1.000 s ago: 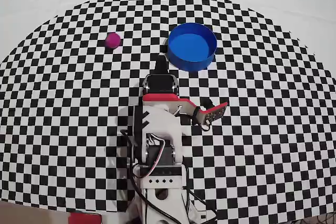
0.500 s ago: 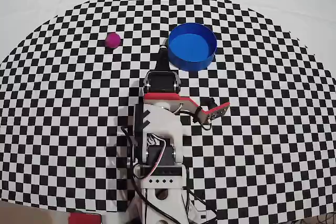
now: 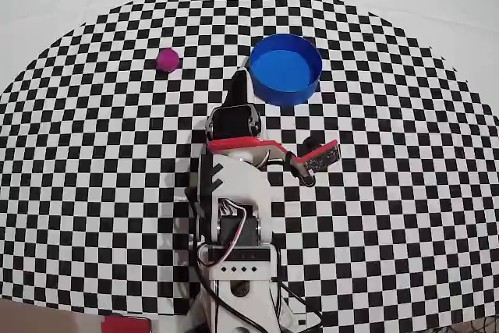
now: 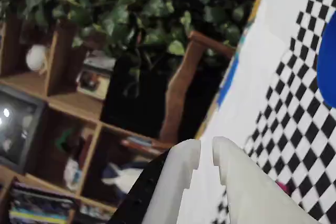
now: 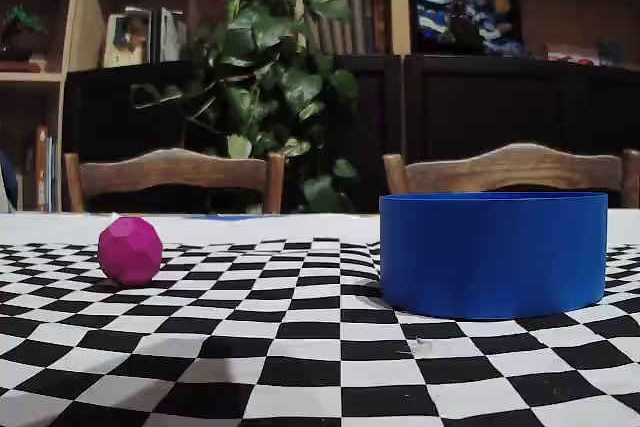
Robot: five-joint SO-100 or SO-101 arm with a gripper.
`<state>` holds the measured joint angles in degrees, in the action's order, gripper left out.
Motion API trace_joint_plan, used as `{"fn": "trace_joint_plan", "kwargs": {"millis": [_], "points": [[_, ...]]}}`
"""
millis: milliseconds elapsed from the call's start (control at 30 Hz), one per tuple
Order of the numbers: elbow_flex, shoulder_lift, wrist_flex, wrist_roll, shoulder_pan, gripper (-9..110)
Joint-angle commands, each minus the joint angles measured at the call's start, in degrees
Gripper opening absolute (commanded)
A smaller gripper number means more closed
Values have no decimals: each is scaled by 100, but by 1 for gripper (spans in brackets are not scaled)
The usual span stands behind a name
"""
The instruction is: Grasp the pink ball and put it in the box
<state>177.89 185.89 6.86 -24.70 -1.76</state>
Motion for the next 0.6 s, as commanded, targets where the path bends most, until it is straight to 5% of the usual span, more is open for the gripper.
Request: {"fn": "trace_joint_plan", "kwargs": {"millis": [0,567], "points": [[44,44,0,-1099,-70,0],[44,44,26,-6003,-70,0]]}}
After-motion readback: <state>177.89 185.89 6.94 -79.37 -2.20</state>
